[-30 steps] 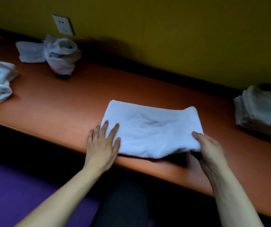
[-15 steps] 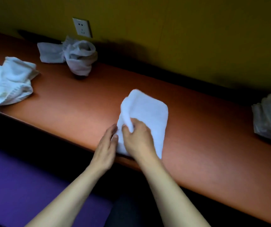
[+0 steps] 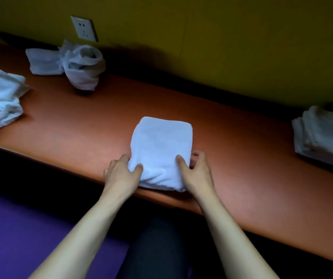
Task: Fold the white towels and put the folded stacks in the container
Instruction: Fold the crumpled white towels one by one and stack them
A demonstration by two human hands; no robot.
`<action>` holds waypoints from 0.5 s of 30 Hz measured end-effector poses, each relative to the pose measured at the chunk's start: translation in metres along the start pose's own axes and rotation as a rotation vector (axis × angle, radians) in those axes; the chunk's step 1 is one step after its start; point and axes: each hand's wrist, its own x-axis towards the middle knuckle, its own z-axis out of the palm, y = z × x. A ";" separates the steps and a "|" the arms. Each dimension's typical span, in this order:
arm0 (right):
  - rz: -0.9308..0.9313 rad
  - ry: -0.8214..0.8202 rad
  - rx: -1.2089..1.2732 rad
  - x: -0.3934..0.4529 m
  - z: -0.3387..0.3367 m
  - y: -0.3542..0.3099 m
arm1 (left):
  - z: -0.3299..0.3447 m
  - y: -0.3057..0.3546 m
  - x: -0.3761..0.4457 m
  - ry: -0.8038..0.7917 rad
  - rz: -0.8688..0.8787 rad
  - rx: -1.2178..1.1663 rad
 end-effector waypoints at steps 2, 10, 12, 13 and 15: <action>-0.030 -0.069 0.083 -0.008 0.004 0.003 | 0.003 0.004 -0.005 -0.023 -0.011 -0.038; 0.111 -0.080 0.315 -0.016 -0.030 0.033 | 0.024 0.027 -0.037 -0.012 -0.210 -0.469; 0.104 -0.062 0.370 -0.021 -0.050 0.048 | 0.028 0.044 -0.044 -0.108 -0.241 -0.507; 0.110 -0.050 0.395 -0.025 -0.062 0.056 | 0.033 0.052 -0.049 -0.175 -0.219 -0.498; 0.132 -0.011 0.423 -0.032 -0.084 0.072 | 0.049 0.069 -0.063 -0.246 -0.151 -0.418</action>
